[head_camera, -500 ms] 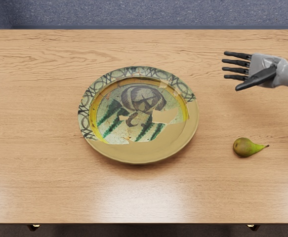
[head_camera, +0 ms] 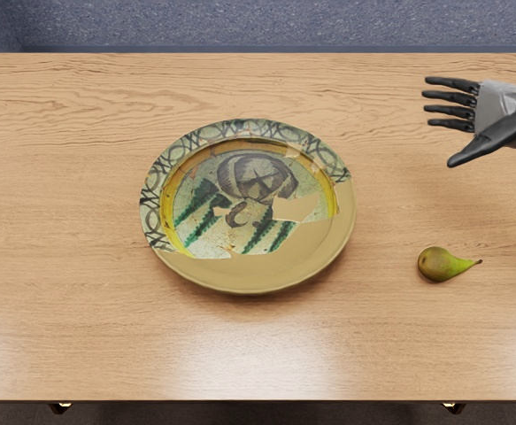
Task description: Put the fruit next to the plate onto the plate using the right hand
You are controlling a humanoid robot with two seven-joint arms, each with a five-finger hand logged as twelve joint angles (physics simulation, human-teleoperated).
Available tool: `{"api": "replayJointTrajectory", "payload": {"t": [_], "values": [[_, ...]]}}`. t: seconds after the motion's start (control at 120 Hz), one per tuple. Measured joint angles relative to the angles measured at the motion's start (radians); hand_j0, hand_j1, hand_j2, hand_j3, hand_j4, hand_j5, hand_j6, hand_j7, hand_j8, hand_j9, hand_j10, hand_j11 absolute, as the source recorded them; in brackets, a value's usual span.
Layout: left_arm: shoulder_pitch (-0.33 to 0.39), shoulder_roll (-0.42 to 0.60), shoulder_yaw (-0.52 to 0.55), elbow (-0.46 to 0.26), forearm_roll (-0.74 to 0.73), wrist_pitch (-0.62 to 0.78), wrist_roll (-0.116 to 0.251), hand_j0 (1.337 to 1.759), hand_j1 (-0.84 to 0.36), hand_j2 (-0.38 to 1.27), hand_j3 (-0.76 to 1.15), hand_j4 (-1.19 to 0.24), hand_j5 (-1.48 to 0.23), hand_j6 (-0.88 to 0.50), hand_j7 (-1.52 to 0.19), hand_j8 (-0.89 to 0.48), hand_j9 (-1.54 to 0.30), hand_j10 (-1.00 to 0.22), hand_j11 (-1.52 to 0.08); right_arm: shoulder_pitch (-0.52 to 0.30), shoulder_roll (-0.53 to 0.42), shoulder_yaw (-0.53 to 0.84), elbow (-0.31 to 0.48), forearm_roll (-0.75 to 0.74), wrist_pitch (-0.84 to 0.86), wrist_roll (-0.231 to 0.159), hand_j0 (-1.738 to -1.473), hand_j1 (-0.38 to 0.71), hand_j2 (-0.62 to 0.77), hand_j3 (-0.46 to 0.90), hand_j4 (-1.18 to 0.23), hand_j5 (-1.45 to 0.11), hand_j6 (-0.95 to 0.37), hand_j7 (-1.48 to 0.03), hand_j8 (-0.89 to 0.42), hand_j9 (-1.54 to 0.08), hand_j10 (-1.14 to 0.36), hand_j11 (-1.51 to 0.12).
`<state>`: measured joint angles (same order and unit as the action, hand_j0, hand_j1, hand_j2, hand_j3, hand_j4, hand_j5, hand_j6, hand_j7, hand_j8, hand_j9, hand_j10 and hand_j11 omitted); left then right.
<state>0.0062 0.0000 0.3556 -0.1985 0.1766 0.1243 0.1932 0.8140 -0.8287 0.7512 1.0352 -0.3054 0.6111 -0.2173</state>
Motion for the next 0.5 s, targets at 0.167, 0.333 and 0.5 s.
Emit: {"api": "replayJointTrajectory", "payload": {"t": [0.167, 0.333, 0.5], "values": [[0.0, 0.0, 0.0, 0.0, 0.0, 0.0, 0.0, 1.658, 0.35, 0.0, 0.0, 0.0, 0.0, 0.0, 0.0, 0.0, 0.0, 0.0, 0.0, -0.13, -0.071, 0.081, 0.262, -0.271, 0.0, 0.105, -1.658, -0.3, -0.01, 0.0, -0.05, -0.06, -0.05, -0.06, -0.05, -0.06, -0.05, -0.06], [0.0, 0.0, 0.0, 0.0, 0.0, 0.0, 0.0, 1.658, 0.35, 0.0, 0.0, 0.0, 0.0, 0.0, 0.0, 0.0, 0.0, 0.0, 0.0, -0.227, -0.132, 0.095, 0.395, -0.355, -0.013, 0.165, -1.658, -0.3, -0.01, 0.0, -0.05, -0.06, -0.05, -0.06, -0.05, -0.06, -0.05, -0.06], [0.0, 0.0, 0.0, 0.0, 0.0, 0.0, 0.0, 1.658, 0.35, 0.0, 0.0, 0.0, 0.0, 0.0, 0.0, 0.0, 0.0, 0.0, 0.0, -0.318, -0.174, 0.092, 0.488, -0.421, -0.167, 0.223, -1.658, -0.29, -0.01, 0.0, -0.06, -0.07, -0.06, -0.07, -0.06, -0.07, -0.05, -0.07]]}}
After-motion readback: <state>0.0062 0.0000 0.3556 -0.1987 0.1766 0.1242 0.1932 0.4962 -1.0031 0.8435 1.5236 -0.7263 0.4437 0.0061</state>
